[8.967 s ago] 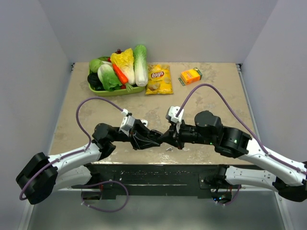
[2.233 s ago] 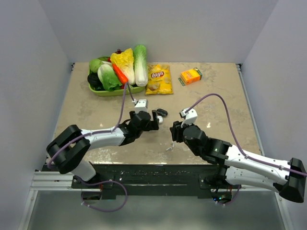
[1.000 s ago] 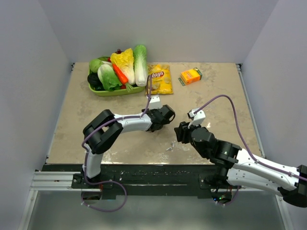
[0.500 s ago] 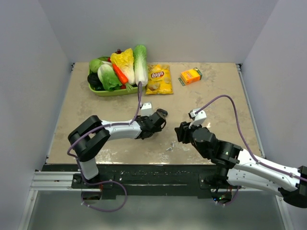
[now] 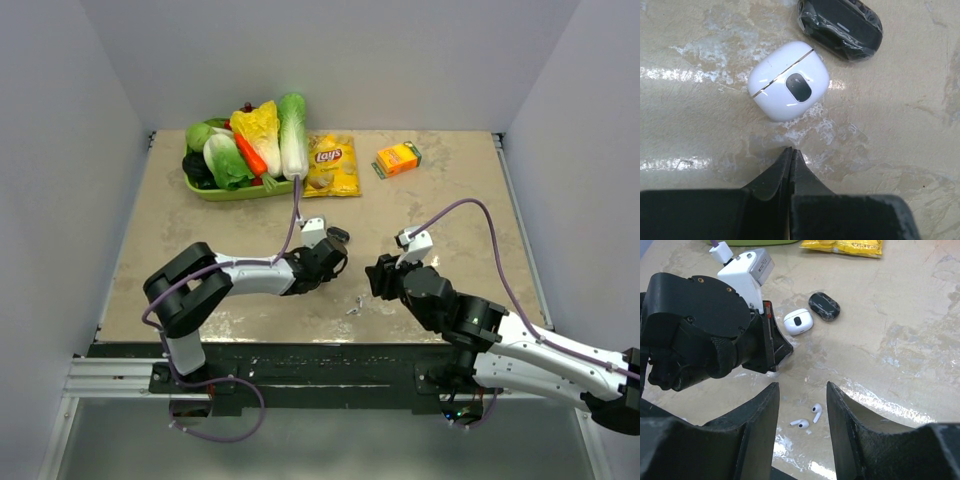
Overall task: Insert the wireless bluetooth earbuds into the charging case
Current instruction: Pick up the charging case at the center of the board.
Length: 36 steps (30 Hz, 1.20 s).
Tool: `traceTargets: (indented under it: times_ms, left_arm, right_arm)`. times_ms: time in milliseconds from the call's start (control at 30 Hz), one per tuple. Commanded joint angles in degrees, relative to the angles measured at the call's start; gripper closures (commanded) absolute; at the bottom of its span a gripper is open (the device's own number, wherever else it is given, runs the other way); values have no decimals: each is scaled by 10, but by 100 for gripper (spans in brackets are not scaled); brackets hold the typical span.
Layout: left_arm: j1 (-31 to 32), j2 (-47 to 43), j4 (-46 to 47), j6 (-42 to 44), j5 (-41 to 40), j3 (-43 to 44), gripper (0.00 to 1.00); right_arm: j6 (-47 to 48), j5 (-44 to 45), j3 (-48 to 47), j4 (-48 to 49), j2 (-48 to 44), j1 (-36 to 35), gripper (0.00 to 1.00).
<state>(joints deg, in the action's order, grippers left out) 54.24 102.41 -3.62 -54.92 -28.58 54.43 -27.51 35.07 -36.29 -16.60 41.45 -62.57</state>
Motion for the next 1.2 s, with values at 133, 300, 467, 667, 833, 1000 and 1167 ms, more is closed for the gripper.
traceTargets:
  times_ms: [133,300,467,667,833,1000,1167]
  left_arm:
    - [-31,16,40,21,5,12,100]
    - [-51,15,41,25,6,7,100]
    - [-61,16,46,33,7,6,100]
    - [-75,19,52,39,12,4,100]
    - [-88,16,54,45,12,-1,100]
    - [-90,-32,37,60,5,-34,81]
    - [-80,-107,42,134,16,-94,27]
  right_arm:
    - [-9,16,-19,1,-5,1,54]
    - [-5,17,-18,3,-2,2,54]
    - [-5,17,-19,6,3,2,54]
    - [-4,18,-18,5,6,2,54]
    - [-5,17,-18,5,8,1,54]
    - [-4,18,-18,3,9,2,54]
    - [-1,18,-18,5,7,2,53]
